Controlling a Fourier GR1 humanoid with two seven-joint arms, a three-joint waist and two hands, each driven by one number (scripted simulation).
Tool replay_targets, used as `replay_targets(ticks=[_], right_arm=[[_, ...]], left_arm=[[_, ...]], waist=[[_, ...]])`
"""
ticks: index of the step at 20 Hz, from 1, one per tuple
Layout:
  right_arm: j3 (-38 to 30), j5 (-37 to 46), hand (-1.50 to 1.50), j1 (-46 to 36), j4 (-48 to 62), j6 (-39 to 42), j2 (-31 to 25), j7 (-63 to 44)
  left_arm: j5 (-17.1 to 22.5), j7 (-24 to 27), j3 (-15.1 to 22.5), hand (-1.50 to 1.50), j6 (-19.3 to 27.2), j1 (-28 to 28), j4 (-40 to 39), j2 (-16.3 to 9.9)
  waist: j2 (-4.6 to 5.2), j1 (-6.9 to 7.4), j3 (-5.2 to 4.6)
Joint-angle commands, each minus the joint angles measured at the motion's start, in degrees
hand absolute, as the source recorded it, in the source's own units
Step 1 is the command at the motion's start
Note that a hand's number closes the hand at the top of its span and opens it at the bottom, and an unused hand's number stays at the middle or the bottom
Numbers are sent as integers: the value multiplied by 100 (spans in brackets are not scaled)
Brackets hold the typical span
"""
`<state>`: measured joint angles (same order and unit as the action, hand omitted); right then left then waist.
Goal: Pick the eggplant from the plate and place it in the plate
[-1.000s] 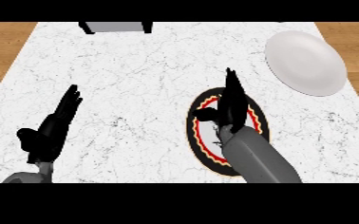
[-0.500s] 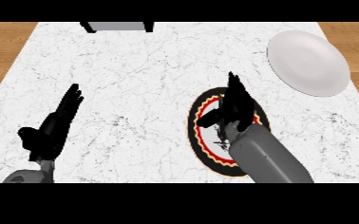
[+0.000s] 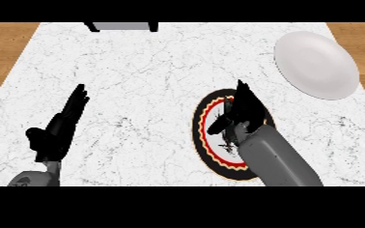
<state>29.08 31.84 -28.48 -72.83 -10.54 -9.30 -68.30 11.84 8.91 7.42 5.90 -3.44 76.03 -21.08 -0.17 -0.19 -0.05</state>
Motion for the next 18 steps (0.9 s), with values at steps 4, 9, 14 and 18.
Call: replay_targets(ticks=[4, 9, 14, 18], right_arm=[[-127, 56, -150, 179, 342, 444, 210, -627], [-148, 271, -150, 341, 229, 701, 228, -709], [-477, 448, -150, 232, 1125, 535, 461, -254], [-938, 323, -150, 185, 1193, 845, 321, 263]], left_arm=[[35, 104, -249, 0, -284, -220, -423, -59], [-229, 141, -110, 0, -33, 72, -123, 171], [-80, -97, -324, 0, -311, -178, -69, 36], [-324, 19, -369, 0, -275, -339, -348, 216]], waist=[[26, 8, 0], [8, 14, 2], [19, 41, 5], [18, 20, 5]])
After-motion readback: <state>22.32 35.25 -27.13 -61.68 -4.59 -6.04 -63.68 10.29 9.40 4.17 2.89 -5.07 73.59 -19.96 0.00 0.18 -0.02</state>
